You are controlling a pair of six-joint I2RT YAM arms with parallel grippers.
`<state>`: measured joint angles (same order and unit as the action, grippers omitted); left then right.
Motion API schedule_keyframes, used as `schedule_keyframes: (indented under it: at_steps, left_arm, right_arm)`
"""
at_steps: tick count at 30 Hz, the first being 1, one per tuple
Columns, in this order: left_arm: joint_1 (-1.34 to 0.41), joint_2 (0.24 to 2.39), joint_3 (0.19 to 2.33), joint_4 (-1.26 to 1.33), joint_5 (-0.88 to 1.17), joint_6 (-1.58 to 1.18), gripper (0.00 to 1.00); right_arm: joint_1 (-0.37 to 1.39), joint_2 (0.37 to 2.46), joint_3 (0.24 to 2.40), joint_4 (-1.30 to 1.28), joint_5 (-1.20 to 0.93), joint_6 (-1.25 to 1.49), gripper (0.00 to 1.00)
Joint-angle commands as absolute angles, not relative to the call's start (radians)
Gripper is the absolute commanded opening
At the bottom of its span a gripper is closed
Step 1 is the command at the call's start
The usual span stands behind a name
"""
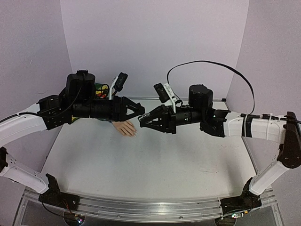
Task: Paint the nails
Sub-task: Unscrew the cap of the nail polish bottle.
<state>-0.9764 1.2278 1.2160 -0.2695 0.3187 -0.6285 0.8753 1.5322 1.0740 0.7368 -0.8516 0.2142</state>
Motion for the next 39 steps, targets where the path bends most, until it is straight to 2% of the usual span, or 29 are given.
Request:
schedule_keyframes:
  at_steps: [1,5,9,11,13,15,18,22,25,27,30,34,36,39]
  left_arm:
    - [-0.976,1.224,1.278,-0.212,0.307,-0.604,0.39]
    - [-0.976,1.243,1.283,-0.213,0.303,-0.6,0.28]
    - [-0.976,1.254,1.288,-0.23,0.246,-0.6,0.14]
    - [-0.977,1.258,1.294,-0.264,0.169,-0.609,0.07]
    - [-0.979,1.267,1.31,-0.311,0.087,-0.632,0.01]
    - [-0.982,1.286,1.335,-0.373,0.017,-0.66,0.0]
    - [-0.985,1.311,1.355,-0.417,-0.046,-0.697,0.0]
    - [-0.985,1.328,1.359,-0.422,-0.018,-0.71,0.0]
    - [-0.985,1.319,1.349,-0.42,-0.003,-0.712,0.05]
    - [-0.985,1.307,1.339,-0.42,0.02,-0.708,0.13]
    - [-0.985,1.284,1.325,-0.417,0.063,-0.703,0.35]
    - [-0.985,1.235,1.288,-0.379,0.124,-0.677,0.62]
    - [-0.985,1.205,1.259,-0.339,0.164,-0.661,0.67]
    - [-0.984,1.188,1.249,-0.309,0.223,-0.628,0.68]
  right_arm:
    - [0.878,1.534,1.108,0.808,-0.862,0.218,0.0]
    - [0.878,1.54,1.106,0.792,-0.809,0.196,0.0]
    - [0.882,1.541,1.103,0.747,-0.663,0.149,0.0]
    - [0.912,1.533,1.097,0.704,-0.419,0.101,0.0]
    - [1.013,1.53,1.083,0.682,-0.001,-0.039,0.0]
    - [1.106,1.566,1.076,0.752,0.369,-0.14,0.0]
    - [1.119,1.612,1.073,0.83,0.502,-0.155,0.0]
    - [1.118,1.617,1.075,0.834,0.343,-0.16,0.0]
    - [1.1,1.583,1.042,0.836,0.158,-0.143,0.0]
    - [1.083,1.555,1.018,0.835,0.049,-0.118,0.0]
    - [1.047,1.52,1.001,0.806,-0.129,-0.069,0.0]
    - [0.962,1.482,0.995,0.793,-0.479,0.048,0.0]
    - [0.928,1.48,1.01,0.794,-0.638,0.12,0.0]
    - [0.908,1.491,1.044,0.793,-0.795,0.179,0.0]
